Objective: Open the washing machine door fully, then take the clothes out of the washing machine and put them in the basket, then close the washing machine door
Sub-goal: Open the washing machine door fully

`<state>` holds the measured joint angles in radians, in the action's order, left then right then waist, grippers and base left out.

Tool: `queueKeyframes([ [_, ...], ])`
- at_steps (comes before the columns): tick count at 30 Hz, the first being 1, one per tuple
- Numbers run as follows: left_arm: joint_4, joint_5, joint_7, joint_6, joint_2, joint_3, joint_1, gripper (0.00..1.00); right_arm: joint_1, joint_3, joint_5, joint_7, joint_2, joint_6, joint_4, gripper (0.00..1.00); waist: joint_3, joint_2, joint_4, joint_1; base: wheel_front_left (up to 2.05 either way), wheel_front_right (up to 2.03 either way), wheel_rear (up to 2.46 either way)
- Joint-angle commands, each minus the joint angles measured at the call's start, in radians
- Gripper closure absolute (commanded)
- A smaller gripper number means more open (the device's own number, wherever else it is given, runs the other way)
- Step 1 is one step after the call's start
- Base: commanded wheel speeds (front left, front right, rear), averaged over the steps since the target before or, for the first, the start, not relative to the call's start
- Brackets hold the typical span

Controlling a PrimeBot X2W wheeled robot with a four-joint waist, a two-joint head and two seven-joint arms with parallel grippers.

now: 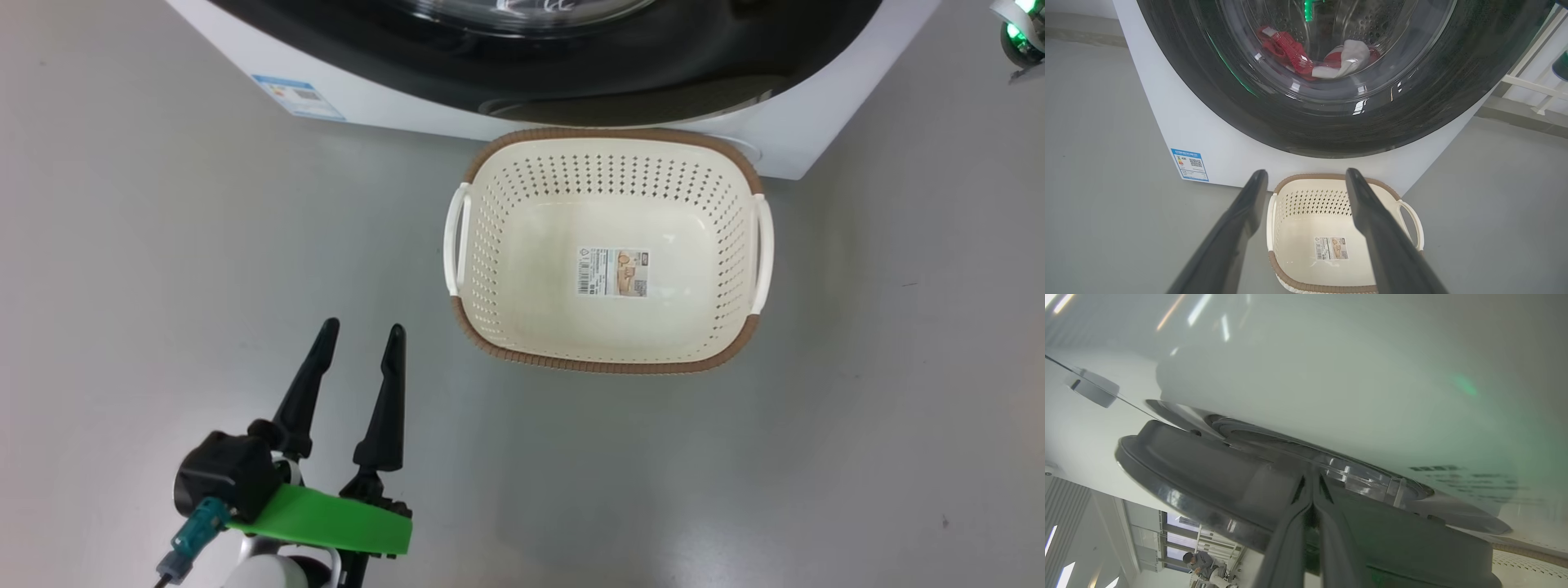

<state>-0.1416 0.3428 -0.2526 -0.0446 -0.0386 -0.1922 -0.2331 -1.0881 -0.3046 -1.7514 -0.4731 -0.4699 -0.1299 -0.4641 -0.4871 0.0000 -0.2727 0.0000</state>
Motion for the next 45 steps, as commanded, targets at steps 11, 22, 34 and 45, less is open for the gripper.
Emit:
queueKeyframes([
  [11, 0.017, 0.027, -0.009, 0.003, -0.012, 0.01, -0.019, 0.0, -0.027, 0.009, 0.029, -0.082, 0.047, -0.001, -0.02, 1.0, -0.018, 0.0, -0.026, 0.0, 0.0, 0.0, 0.0],
  [22, 0.006, 0.023, -0.009, 0.002, -0.012, 0.018, 0.001, 0.0, 0.074, -0.013, 0.049, -0.175, 0.101, -0.001, 0.005, 1.0, 0.048, 0.0, -0.001, 0.0, 0.0, 0.0, 0.0],
  [34, -0.003, 0.002, -0.009, -0.003, -0.012, 0.037, 0.03, 0.0, 0.193, -0.015, 0.081, -0.236, 0.151, -0.001, 0.091, 1.0, 0.111, 0.0, 0.018, 0.0, 0.0, 0.0, 0.0],
  [45, -0.005, -0.015, -0.009, -0.01, -0.012, 0.055, 0.047, 0.0, 0.285, -0.017, 0.1, -0.268, 0.19, -0.001, 0.147, 1.0, 0.144, 0.0, 0.032, 0.0, 0.0, 0.0, 0.0],
])
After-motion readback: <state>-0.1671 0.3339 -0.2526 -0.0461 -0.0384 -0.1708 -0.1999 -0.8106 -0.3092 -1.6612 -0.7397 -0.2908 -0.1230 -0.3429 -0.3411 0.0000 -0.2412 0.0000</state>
